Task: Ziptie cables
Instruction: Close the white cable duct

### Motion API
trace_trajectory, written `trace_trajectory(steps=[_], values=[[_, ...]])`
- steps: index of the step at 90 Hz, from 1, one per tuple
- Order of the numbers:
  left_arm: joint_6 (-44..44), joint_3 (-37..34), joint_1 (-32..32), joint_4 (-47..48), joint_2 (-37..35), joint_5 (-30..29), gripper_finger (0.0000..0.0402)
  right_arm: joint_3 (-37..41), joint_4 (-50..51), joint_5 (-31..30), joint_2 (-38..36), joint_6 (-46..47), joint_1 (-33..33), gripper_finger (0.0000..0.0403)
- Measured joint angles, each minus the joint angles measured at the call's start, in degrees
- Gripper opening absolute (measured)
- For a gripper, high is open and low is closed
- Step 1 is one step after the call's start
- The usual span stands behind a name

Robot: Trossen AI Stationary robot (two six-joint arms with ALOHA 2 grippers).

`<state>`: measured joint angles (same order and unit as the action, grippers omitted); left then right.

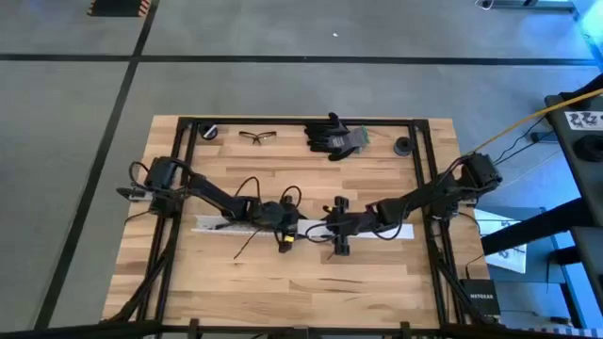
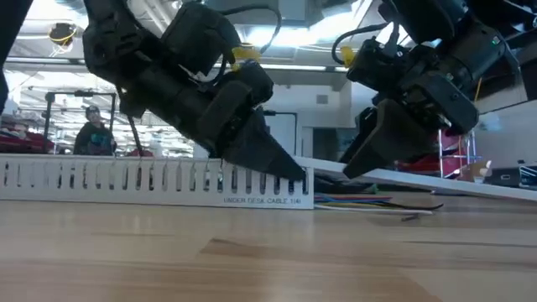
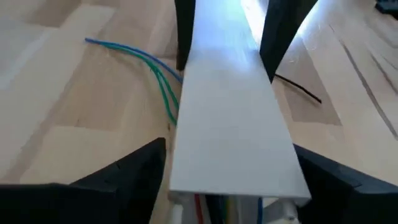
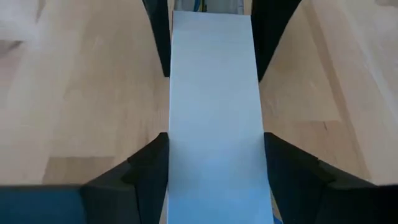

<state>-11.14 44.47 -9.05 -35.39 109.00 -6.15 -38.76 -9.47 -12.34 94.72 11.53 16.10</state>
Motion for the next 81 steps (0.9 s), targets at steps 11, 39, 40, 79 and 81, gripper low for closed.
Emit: trace_trajectory(steps=[11, 39, 40, 79, 81], values=[[0.2, 0.0, -0.4, 1.1, -2.2, 0.0, 0.0284, 0.0, 0.0, 0.0, 0.0, 0.0, 0.0, 0.0210], [-0.4, 0.0, -0.3, 4.8, -6.4, -0.1, 0.0285, 0.1, 0.0, 0.0, 0.0, -0.2, 0.0, 0.0210], [-0.4, 0.0, -0.3, 4.7, -6.5, -0.1, 0.0285, 0.1, 0.0, 0.0, 0.0, -0.2, 0.0, 0.0210], [-2.1, 0.5, 1.6, 13.7, -5.7, -0.5, 0.0285, 0.2, -1.0, -0.2, 0.0, -1.4, 0.0, 0.0210], [-2.3, 0.5, 1.6, 14.5, -5.7, -0.6, 0.0285, 0.2, -1.2, -0.1, 0.1, -1.5, 0.0, 0.0210]])
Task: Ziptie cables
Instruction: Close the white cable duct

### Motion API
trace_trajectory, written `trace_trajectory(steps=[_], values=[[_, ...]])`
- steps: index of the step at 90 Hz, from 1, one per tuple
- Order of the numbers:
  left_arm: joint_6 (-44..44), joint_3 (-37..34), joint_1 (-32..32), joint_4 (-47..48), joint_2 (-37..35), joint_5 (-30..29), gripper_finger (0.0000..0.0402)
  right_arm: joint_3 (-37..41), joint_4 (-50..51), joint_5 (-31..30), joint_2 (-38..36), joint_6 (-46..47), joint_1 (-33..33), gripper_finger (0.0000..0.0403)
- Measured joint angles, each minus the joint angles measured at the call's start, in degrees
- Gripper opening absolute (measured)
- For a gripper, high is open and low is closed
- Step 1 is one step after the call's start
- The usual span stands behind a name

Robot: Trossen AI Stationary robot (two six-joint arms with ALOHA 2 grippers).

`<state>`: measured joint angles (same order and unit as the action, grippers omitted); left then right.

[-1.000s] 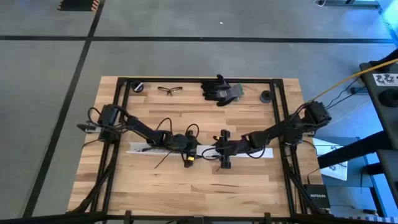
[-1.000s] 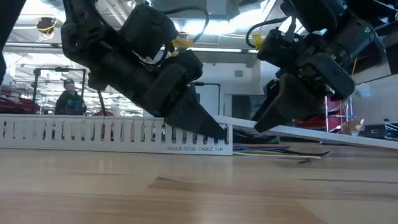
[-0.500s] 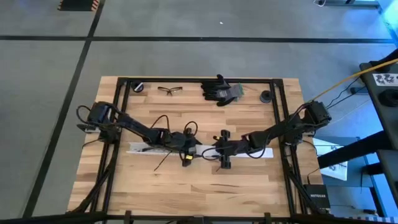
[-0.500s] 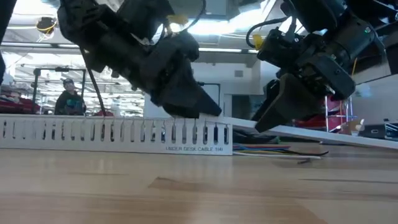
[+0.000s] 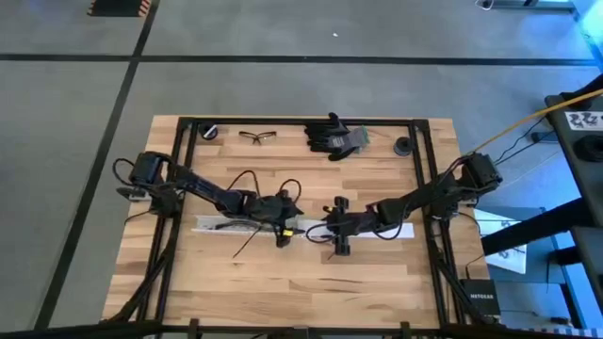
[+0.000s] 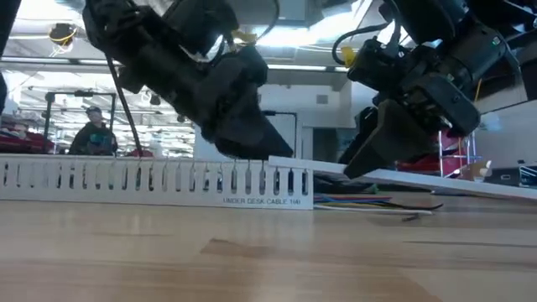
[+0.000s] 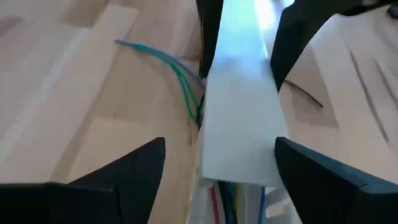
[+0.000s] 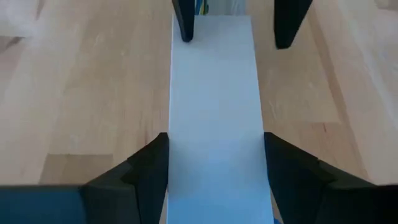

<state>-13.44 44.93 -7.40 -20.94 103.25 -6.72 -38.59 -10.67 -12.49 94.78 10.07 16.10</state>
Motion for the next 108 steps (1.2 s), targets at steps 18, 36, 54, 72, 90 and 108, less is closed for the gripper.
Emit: trace_trajectory(steps=[18, 36, 54, 72, 90, 108], values=[[-1.1, -0.2, -0.4, 3.9, -1.0, -0.1, 0.0285, -2.2, 0.7, -0.3, 0.2, -1.4, 0.0, 0.0210], [-2.2, -0.2, -0.5, 7.5, -1.0, -0.1, 0.0285, -3.9, -1.4, 0.0, 0.2, -1.5, -0.7, 0.0203], [-3.8, -0.1, -0.7, 9.7, -1.3, 0.7, 0.0285, -4.8, -7.1, 0.6, 3.2, -3.2, -0.9, 0.0178], [-6.0, 0.0, -1.9, 12.0, -1.5, 0.3, 0.0285, -6.6, -5.2, 0.7, 4.7, -3.4, -0.9, 0.0151], [-10.2, 0.0, -2.0, 12.7, -1.5, 0.5, 0.0285, -6.6, -4.9, 0.6, 4.6, -4.0, -0.9, 0.0153], [-12.7, 0.0, -2.0, 13.0, -1.5, 0.9, 0.0285, -6.7, -2.6, -1.7, 4.5, -3.4, -0.9, 0.0163]])
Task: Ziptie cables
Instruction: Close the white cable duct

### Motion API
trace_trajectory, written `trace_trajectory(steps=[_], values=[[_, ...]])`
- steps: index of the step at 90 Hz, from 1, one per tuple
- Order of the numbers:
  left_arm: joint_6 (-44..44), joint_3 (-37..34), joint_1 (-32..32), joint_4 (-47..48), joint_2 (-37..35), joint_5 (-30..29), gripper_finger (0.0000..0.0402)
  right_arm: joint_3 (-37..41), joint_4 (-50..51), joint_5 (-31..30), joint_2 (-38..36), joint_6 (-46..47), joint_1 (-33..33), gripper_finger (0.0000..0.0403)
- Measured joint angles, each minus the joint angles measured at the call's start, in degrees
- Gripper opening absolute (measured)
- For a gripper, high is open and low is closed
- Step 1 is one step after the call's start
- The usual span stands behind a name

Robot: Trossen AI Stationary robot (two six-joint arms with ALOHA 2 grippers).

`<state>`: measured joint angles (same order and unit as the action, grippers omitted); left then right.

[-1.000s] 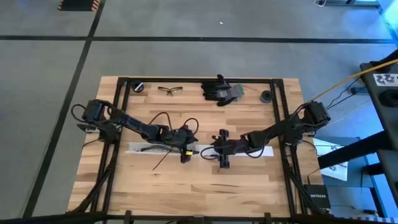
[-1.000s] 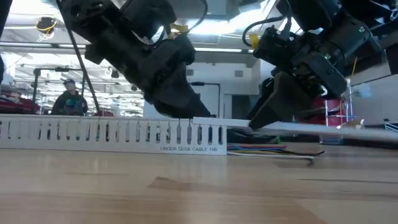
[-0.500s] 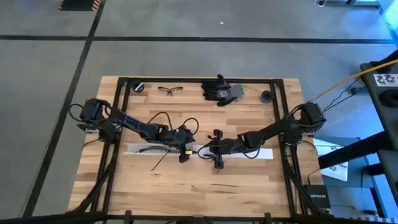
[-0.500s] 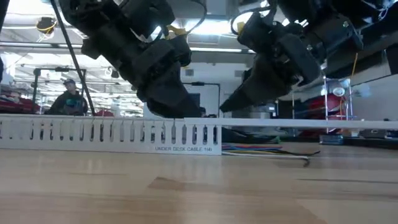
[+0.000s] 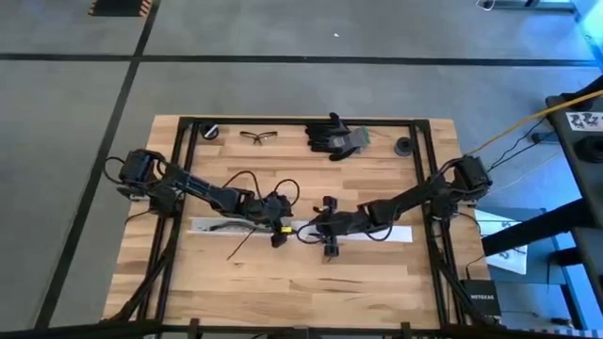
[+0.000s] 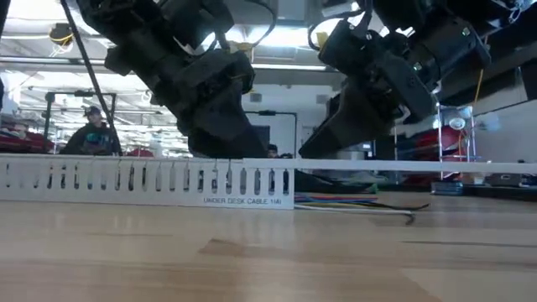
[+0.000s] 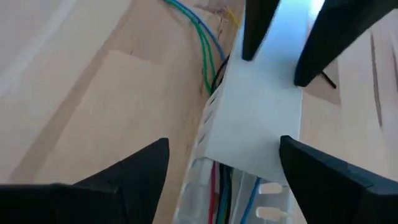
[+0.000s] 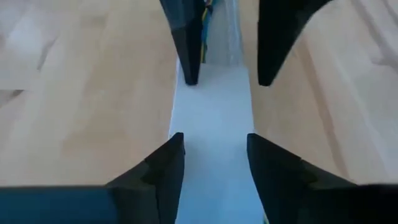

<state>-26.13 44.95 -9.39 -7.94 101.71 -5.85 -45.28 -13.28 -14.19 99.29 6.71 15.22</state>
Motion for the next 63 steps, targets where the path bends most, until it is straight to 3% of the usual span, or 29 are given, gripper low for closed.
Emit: trace_trajectory(steps=[24, 43, 63], values=[[0.7, 0.0, 0.0, -0.4, 0.0, 2.8, 0.0285, -0.6, 0.8, -0.7, -0.1, 0.6, -0.4, 0.0230], [2.1, -0.1, -0.3, -0.7, 0.2, 4.3, 0.0285, -6.2, 11.9, 4.3, -0.8, 0.5, -2.3, 0.0300], [2.3, -0.2, -0.4, -1.1, 0.2, 3.7, 0.0285, -6.7, 13.8, 8.7, -0.8, 0.5, -3.8, 0.0321]])
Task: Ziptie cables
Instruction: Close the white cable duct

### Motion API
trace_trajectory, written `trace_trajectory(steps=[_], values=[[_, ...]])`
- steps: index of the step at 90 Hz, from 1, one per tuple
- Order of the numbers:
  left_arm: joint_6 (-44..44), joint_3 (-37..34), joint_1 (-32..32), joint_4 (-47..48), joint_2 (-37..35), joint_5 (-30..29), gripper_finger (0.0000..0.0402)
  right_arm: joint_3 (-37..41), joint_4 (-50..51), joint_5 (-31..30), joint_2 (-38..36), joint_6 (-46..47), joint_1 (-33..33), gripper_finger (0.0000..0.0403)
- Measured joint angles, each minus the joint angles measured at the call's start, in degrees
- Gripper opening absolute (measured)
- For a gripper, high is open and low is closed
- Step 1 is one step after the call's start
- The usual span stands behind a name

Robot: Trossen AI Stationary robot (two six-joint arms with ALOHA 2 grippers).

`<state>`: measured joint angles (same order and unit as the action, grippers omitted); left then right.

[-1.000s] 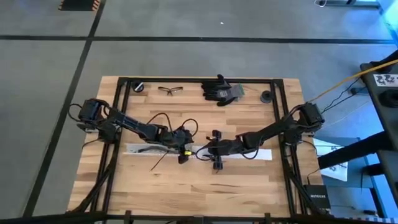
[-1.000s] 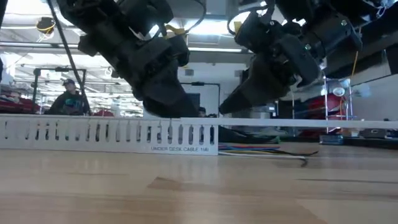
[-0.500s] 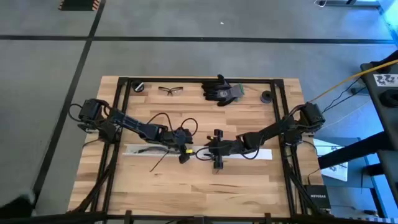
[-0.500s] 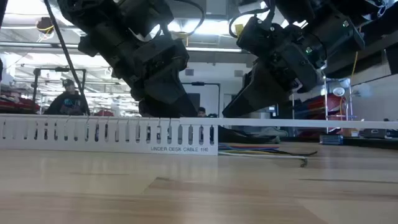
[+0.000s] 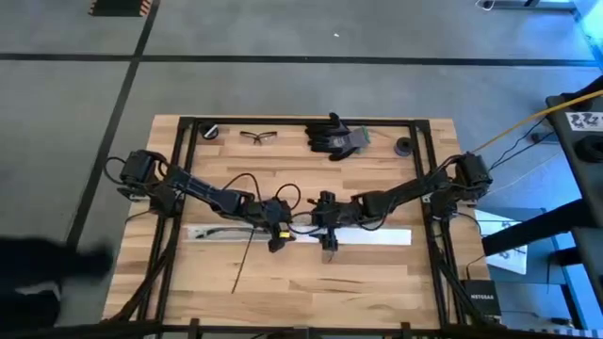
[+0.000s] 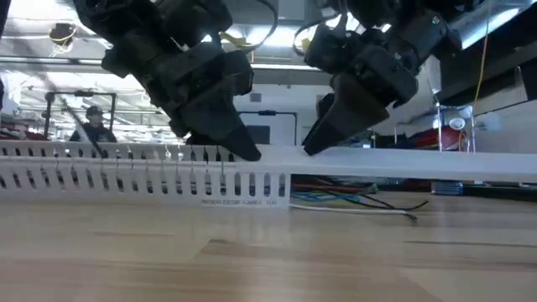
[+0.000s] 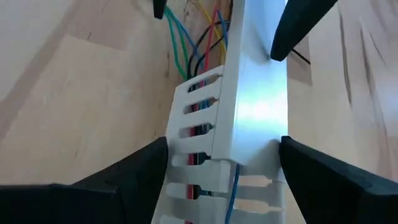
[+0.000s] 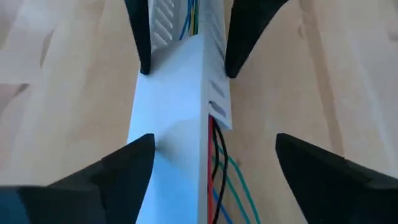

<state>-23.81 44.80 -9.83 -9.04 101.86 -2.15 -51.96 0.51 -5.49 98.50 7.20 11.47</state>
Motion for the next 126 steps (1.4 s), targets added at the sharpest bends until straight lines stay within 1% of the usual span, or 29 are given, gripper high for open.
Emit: trace_trajectory(steps=[12, 25, 37, 49, 63, 71, 76, 92, 102, 113, 126], values=[[0.8, 0.3, 0.4, 0.5, -0.7, 0.0, 0.0285, -0.4, -0.1, -0.1, -0.1, -1.4, 0.1, 0.0321], [3.6, 0.7, 0.6, 2.7, -4.8, -1.3, 0.0285, -1.6, 0.1, 0.0, -0.2, -2.7, 0.1, 0.0321], [6.0, 0.5, 1.2, 5.3, -9.3, -4.0, 0.0284, -2.7, 2.0, -0.1, -0.2, -3.2, 0.1, 0.0321], [8.5, 0.6, 2.1, 9.8, -12.9, -6.4, 0.0285, -2.9, 3.2, -1.1, -0.2, -3.2, 0.1, 0.0321], [12.3, 0.7, 2.1, 15.9, -14.5, -6.4, 0.0285, -2.9, 3.1, -1.4, -0.2, -3.2, 0.1, 0.0321], [14.1, 0.7, 1.3, 21.1, -14.6, -6.2, 0.0285, -2.8, 3.1, -1.4, -0.2, -3.2, 0.1, 0.0321], [15.5, 0.8, 0.9, 22.2, -14.7, -6.2, 0.0285, -2.8, 3.0, -1.4, -0.2, -3.2, 0.1, 0.0321], [18.3, 0.8, 0.4, 21.6, -14.7, -6.0, 0.0285, -2.8, 2.6, -1.4, 0.0, -3.2, 0.1, 0.0321], [18.7, 0.8, 0.2, 21.7, -15.1, -5.5, 0.0285, -2.8, 2.6, -1.5, 0.0, -3.2, 0.1, 0.0321], [18.7, 0.8, -0.3, 20.4, -16.1, -2.9, 0.0285, -2.8, 2.6, -1.5, 0.0, -3.2, 0.1, 0.0321], [18.6, 0.3, -0.3, 20.1, -15.6, -2.6, 0.0285, -2.7, 2.6, -1.5, 0.0, -3.1, 0.0, 0.0321]])
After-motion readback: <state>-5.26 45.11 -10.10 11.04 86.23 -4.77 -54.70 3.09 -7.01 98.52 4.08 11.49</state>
